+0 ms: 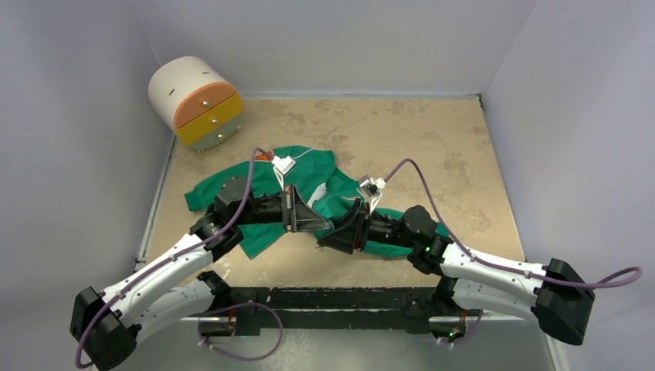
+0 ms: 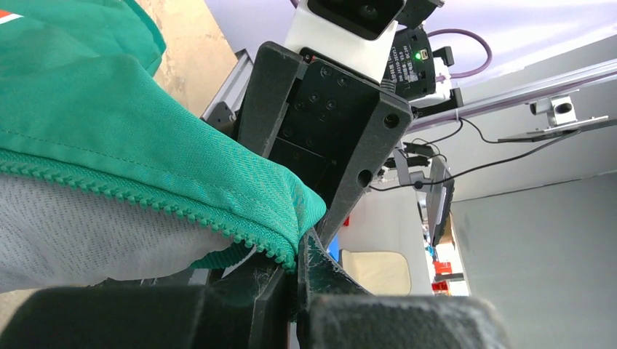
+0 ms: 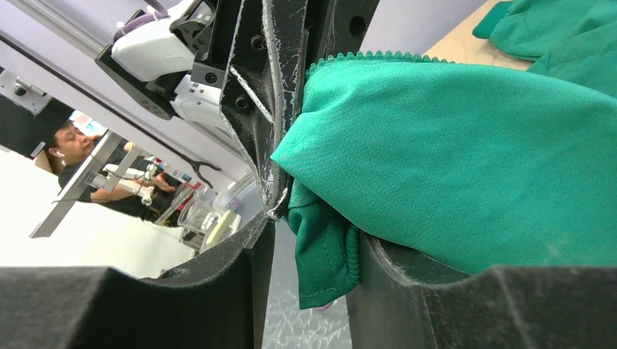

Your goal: Zip up the jacket

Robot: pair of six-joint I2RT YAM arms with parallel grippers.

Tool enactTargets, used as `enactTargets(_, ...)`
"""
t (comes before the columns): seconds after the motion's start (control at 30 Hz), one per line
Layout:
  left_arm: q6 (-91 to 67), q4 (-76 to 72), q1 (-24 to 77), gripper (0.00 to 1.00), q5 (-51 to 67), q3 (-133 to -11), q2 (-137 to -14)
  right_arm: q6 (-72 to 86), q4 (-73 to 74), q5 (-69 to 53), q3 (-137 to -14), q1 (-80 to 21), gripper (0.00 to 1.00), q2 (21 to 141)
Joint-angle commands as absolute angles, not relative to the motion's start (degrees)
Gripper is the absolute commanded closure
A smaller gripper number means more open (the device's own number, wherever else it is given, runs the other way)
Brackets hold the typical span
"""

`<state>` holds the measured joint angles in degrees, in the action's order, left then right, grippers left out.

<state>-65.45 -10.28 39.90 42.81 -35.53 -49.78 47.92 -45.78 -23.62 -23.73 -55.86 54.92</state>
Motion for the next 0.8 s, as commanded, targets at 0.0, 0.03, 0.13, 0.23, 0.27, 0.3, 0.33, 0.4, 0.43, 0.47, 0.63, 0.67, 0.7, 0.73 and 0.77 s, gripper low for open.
enactTargets(0.0,-66.21,-15.35,40.14,1.0,44.19,-38.17,-50.08,47.2,-50.55,-26.38,-25.61,-56.05,0.57,54.06)
enactTargets(0.03,-66.19,-15.44,40.12,1.0,44.35,-38.35,-50.26,47.2,-50.48,-26.51,-25.51,-56.03,0.58,53.87)
enactTargets(0.13,-66.12,-15.57,40.13,1.0,44.52,-38.5,-50.69,47.11,-50.24,-26.72,-25.17,-56.06,0.61,53.17)
enactTargets(0.23,-66.16,-15.79,40.14,1.0,44.47,-38.74,-50.97,47.26,-50.03,-26.37,-24.27,-56.07,0.65,52.37)
enactTargets(0.27,-66.18,-16.04,40.08,1.0,44.56,-38.91,-51.04,47.33,-50.09,-26.37,-23.92,-56.05,0.67,52.12)
enactTargets(0.3,-66.18,-16.08,40.13,1.0,44.63,-38.93,-51.13,47.37,-50.02,-26.37,-23.7,-56.03,0.69,51.81)
enactTargets(0.33,-66.18,-16.08,40.11,1.0,44.69,-39.07,-51.15,47.45,-49.95,-26.37,-23.51,-55.99,0.71,51.51)
enactTargets(0.4,-66.1,-15.97,40.11,1.0,44.93,-39.24,-51.3,47.46,-49.47,-26.21,-23.18,-56.07,0.72,50.7)
enactTargets(0.43,-65.97,-15.78,40.08,1.0,45.0,-39.39,-51.33,47.38,-49.21,-26.19,-23.0,-56.01,0.72,50.3)
enactTargets(0.47,-65.86,-15.74,40.08,1.0,45.08,-39.57,-51.4,47.25,-48.82,-26.11,-22.95,-56.02,0.71,49.94)
enactTargets(0.63,-65.92,-15.91,40.12,1.0,44.92,-39.81,-51.5,47.08,-47.78,-25.49,-22.44,-56.05,0.71,49.15)
enactTargets(0.67,-65.96,-15.99,40.16,1.0,44.92,-39.8,-51.5,47.11,-47.72,-25.49,-22.42,-56.07,0.73,49.21)
enactTargets(0.7,-66.0,-16.04,40.12,1.0,44.91,-39.83,-51.53,47.11,-47.79,-25.57,-22.32,-56.06,0.74,49.29)
enactTargets(0.73,-66.01,-16.08,40.07,1.0,44.91,-39.89,-51.51,47.11,-47.74,-25.53,-22.32,-56.04,0.75,49.35)
enactTargets(0.77,-66.01,-16.08,40.14,1.0,44.91,-40.04,-51.5,47.09,-47.71,-25.49,-22.2,-56.03,0.75,49.39)
